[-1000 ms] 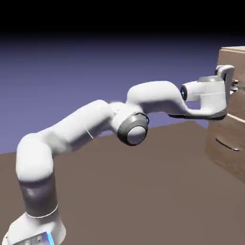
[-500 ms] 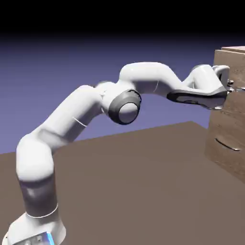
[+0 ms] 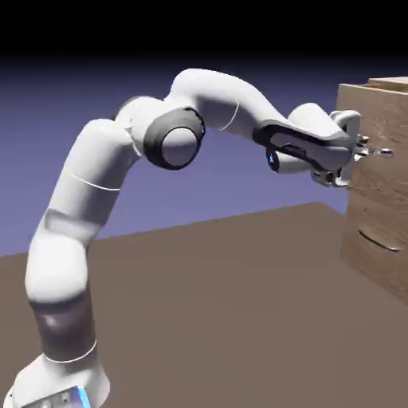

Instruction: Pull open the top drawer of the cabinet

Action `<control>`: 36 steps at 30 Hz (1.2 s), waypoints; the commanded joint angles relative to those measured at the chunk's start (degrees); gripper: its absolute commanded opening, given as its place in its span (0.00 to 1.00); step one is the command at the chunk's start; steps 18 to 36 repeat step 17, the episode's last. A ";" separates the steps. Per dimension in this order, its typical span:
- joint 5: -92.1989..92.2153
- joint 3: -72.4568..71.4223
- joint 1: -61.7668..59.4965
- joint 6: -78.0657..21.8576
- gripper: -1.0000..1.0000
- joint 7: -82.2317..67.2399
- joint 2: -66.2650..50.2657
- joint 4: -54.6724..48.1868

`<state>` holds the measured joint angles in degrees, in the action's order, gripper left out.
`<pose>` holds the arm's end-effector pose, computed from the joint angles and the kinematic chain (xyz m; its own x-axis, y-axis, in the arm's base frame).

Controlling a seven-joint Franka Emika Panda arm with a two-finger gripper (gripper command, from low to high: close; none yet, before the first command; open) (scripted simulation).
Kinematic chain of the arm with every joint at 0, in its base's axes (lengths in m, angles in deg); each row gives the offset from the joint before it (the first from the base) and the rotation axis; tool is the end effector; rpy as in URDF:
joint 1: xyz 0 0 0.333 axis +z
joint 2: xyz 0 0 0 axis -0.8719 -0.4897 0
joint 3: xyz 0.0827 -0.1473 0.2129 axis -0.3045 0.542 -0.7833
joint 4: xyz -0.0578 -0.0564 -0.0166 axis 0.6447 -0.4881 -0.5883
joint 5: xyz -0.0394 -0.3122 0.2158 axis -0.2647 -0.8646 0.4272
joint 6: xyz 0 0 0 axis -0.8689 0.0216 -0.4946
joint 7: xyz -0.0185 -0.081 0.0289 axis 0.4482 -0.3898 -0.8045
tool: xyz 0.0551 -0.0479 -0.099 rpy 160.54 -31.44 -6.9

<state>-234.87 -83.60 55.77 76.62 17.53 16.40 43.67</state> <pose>0.6766 0.0839 0.4307 0.0019 -0.7070 -0.7072 -0.0006 0.7072 -0.7070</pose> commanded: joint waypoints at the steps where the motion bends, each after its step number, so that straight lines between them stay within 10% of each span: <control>1: -0.32 -0.11 -0.21 -0.57 0.00 0.62 1.43 2.08; 14: -2.39 -0.96 -1.03 -6.49 0.00 7.39 20.86 27.54; 15: -2.39 -0.96 -1.03 -6.49 1.00 7.39 20.86 27.54; 36: -2.40 -1.01 -1.00 -6.72 1.00 7.86 22.71 29.61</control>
